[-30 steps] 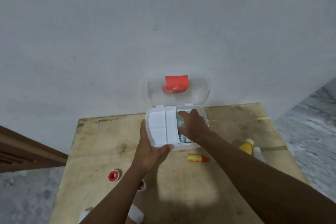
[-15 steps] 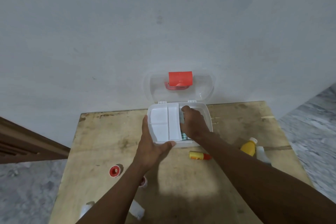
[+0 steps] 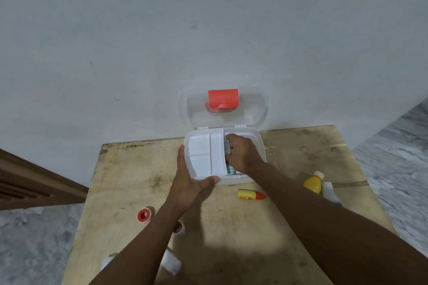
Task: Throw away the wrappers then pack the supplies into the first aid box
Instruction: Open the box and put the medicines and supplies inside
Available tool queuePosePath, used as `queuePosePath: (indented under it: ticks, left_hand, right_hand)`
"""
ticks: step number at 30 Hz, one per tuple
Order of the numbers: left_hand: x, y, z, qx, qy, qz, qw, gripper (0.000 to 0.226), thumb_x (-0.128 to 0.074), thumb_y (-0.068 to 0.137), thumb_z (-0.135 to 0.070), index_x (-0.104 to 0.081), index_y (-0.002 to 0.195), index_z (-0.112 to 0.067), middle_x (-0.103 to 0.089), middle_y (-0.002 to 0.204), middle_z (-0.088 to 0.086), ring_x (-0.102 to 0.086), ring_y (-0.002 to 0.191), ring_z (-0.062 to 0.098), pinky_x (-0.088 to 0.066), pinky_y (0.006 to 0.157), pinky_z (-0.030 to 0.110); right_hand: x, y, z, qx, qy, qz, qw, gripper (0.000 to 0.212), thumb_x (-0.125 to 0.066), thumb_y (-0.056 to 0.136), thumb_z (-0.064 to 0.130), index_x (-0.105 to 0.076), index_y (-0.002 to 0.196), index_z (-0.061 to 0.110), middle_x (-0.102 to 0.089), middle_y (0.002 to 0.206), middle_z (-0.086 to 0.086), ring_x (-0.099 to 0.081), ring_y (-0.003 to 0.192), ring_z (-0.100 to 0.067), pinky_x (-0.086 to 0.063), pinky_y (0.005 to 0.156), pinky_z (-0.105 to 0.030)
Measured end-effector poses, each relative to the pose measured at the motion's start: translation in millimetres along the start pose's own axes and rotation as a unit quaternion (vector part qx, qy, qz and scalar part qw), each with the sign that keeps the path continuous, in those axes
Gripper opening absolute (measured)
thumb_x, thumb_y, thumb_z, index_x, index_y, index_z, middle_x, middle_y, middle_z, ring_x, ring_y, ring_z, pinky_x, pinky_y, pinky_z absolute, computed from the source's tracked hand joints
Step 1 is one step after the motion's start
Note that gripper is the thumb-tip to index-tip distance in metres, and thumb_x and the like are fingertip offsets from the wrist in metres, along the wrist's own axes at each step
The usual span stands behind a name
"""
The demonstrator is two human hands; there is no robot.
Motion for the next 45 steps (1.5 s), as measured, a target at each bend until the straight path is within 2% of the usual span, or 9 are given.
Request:
queuePosePath:
  ticks: [6,14,16,19,22,31,38,42,45]
  left_hand:
    - [-1.4,0.6,-1.8,0.0,0.008,0.014,1.0,0.095,-0.084,0.066,-0.028,-0.024,0.14,-0.025,-0.05,0.116,-0.032,-0.052,0.111,-0.01,-0.053,0.081,0.017]
    - [-3.0,-0.7,-0.5,0.01,0.002,0.009,1.0,0.096,-0.084,0.065,-0.021,-0.023,0.139,-0.023,-0.042,0.122,-0.023,-0.046,0.1,-0.027,-0.047,0.073,0.002]
    - [-2.2,-1.2,1.2,0.017,0.009,0.006,1.0,0.101,-0.083,0.062,-0.026,-0.022,0.143,-0.021,-0.044,0.123,-0.02,-0.049,0.107,-0.015,-0.047,0.075,0.006]
    - [1.5,-0.3,3.4,0.021,0.024,0.01,0.999,0.109,-0.086,0.06,-0.032,-0.019,0.146,-0.023,-0.04,0.135,-0.008,-0.045,0.122,0.013,-0.048,0.096,0.032]
    - [-0.4,-0.3,1.7,0.02,0.026,0.021,0.999,0.111,-0.085,0.058,-0.034,-0.018,0.146,-0.023,-0.038,0.137,-0.005,-0.042,0.125,0.018,-0.045,0.104,0.048]
    - [-0.2,-2.9,4.3,0.05,0.014,0.012,0.999,0.116,-0.084,0.056,-0.038,-0.014,0.148,-0.028,-0.041,0.136,-0.005,-0.044,0.122,0.021,-0.045,0.103,0.053]
    - [-0.9,0.4,4.6,0.05,0.025,0.008,0.998,0.112,-0.085,0.058,-0.037,-0.018,0.147,-0.029,-0.039,0.139,-0.004,-0.043,0.124,0.021,-0.046,0.101,0.053]
    - [-0.6,1.7,8.4,0.063,0.018,0.01,0.998,0.108,-0.087,0.059,-0.036,-0.021,0.144,-0.036,-0.04,0.137,-0.007,-0.045,0.125,0.023,-0.052,0.092,0.056]
    - [-0.1,1.9,9.0,0.07,0.014,0.007,0.997,0.108,-0.087,0.061,-0.034,-0.02,0.144,-0.038,-0.042,0.135,-0.007,-0.046,0.124,0.024,-0.053,0.09,0.056]
  right_hand:
    - [7.1,-12.3,2.3,0.012,-0.024,0.062,0.998,0.04,-0.063,0.084,0.007,-0.053,0.123,0.011,-0.069,0.108,-0.01,-0.065,0.099,-0.029,-0.054,0.088,-0.043]
    - [38.6,-48.7,-15.1,0.038,0.014,-0.064,0.997,0.036,-0.06,0.09,0.007,-0.061,0.125,0.002,-0.065,0.123,-0.015,-0.061,0.112,-0.03,-0.048,0.096,-0.034]
    - [49.1,-64.9,-21.7,0.034,0.024,-0.098,0.994,0.035,-0.061,0.088,0.008,-0.062,0.123,0.003,-0.064,0.12,-0.018,-0.061,0.109,-0.033,-0.047,0.094,-0.036]
    - [64.2,-92.0,-34.9,0.005,0.005,-0.149,0.989,0.031,-0.059,0.087,0.007,-0.063,0.118,0.002,-0.065,0.113,-0.02,-0.061,0.103,-0.036,-0.049,0.089,-0.038]
    - [73.7,-121.7,-53.1,-0.066,-0.032,-0.159,0.985,0.031,-0.055,0.091,0.011,-0.06,0.121,0.006,-0.062,0.118,-0.017,-0.058,0.11,-0.033,-0.044,0.091,-0.034]
    - [73.8,-172.5,-121.4,-0.234,-0.09,-0.107,0.962,0.043,-0.054,0.088,0.013,-0.049,0.13,0.007,-0.053,0.125,-0.021,-0.051,0.119,-0.04,-0.043,0.097,-0.042]
    - [74.9,-162.8,-162.3,-0.313,-0.073,-0.067,0.945,0.042,-0.037,0.099,0.049,-0.04,0.13,0.02,-0.048,0.126,-0.018,-0.05,0.117,-0.04,-0.043,0.093,-0.049]
    - [73.3,-155.8,-171.8,-0.306,-0.059,-0.022,0.95,0.041,-0.043,0.099,0.039,-0.035,0.131,0.015,-0.053,0.123,-0.021,-0.054,0.112,-0.04,-0.042,0.08,-0.041]
    - [75.2,-150.7,-172.7,-0.292,-0.07,-0.017,0.954,0.04,-0.046,0.098,0.028,-0.035,0.133,0.012,-0.057,0.121,-0.021,-0.056,0.111,-0.039,-0.042,0.081,-0.04]
Point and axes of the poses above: each hand's wrist, its own y-axis towards the middle knuckle, its own x-axis out of the back of the hand, z = x × y, the point moved 5 cm from there along y, towards the middle knuckle
